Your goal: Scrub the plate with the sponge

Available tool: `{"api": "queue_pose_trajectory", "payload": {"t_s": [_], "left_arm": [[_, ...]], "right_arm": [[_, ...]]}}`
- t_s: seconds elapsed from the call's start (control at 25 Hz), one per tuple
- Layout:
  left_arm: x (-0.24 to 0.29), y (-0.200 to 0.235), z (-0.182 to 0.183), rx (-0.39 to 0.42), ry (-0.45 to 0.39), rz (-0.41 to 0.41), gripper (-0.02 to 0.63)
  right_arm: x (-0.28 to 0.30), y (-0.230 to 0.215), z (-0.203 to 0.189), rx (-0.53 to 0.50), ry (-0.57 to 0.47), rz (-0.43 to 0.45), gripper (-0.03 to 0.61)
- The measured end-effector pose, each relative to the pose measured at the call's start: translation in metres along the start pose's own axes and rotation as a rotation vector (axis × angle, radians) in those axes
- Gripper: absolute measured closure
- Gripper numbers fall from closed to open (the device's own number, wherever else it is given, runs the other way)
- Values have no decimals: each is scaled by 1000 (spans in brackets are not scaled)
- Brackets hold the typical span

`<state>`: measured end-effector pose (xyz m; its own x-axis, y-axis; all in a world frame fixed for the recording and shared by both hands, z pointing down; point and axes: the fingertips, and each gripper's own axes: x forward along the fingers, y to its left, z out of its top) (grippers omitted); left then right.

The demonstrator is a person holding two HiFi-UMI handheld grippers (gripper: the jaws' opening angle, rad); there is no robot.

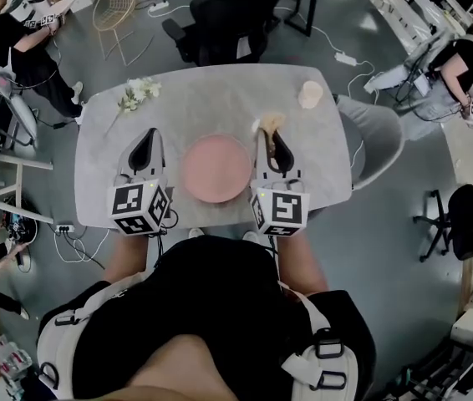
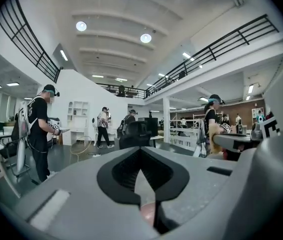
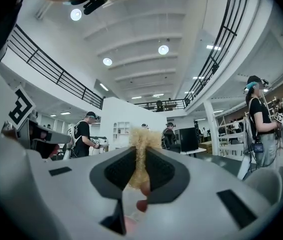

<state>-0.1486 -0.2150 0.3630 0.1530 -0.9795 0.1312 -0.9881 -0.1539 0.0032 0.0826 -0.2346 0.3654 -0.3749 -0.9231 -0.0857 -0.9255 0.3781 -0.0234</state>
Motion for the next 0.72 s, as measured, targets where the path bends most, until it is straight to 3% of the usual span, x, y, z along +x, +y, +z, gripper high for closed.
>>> {"api": "queue_pose_trajectory", "payload": {"t_s": [0.72], "left_arm": [[5,-11,-5,-19,13,14,609]], "right_arm": [[-7,-22,-10,34,29,-11,518]]}}
